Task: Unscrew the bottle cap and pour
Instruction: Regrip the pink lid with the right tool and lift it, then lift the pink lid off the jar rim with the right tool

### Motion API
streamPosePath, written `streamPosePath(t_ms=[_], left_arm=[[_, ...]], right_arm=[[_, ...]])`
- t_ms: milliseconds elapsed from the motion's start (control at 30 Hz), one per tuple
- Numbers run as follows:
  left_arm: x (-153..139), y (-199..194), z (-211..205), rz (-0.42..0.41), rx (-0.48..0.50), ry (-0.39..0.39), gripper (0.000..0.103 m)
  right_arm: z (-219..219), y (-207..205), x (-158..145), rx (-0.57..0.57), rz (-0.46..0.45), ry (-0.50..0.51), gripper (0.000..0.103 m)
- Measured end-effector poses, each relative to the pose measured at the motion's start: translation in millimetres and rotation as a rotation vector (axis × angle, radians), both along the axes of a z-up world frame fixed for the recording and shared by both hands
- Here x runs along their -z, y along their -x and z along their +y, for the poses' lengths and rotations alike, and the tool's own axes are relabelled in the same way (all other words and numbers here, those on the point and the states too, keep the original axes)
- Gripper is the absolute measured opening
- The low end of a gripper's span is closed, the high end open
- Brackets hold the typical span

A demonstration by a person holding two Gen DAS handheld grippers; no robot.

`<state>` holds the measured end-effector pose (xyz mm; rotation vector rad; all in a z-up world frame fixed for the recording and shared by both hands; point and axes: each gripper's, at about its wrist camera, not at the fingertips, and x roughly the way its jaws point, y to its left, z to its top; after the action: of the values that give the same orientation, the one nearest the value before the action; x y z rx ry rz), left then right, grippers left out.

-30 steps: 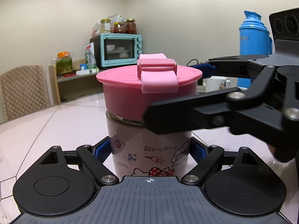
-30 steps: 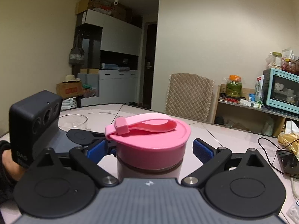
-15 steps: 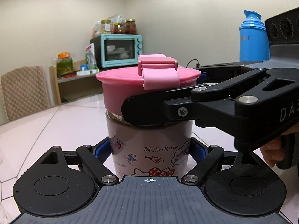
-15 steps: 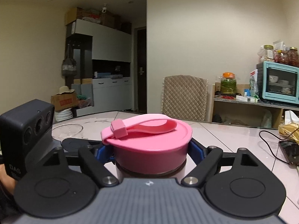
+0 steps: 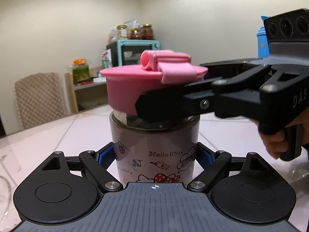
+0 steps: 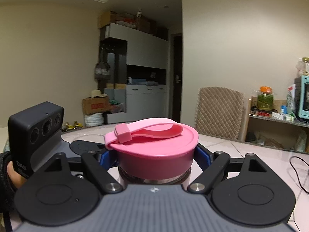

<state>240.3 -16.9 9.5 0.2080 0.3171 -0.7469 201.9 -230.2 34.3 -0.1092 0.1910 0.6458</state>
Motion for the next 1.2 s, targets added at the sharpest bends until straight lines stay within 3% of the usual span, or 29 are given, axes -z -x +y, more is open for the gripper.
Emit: streamPosePath(t_ms=[433, 900, 1200], left_arm=[[1, 2, 23, 0.033, -0.102, 0.001, 0.090], [1, 10, 27, 0.055, -0.202, 0.000, 0.090], [4, 15, 23, 0.060, -0.262, -0.002, 0.090]], right_arm=[[14, -4, -11, -0.048, -0.009, -0.067, 0.085], [2, -4, -15, 0.060, -0.014, -0.084, 0.085], [-20, 1, -5, 0.186, 0.012, -0.103, 0.085]])
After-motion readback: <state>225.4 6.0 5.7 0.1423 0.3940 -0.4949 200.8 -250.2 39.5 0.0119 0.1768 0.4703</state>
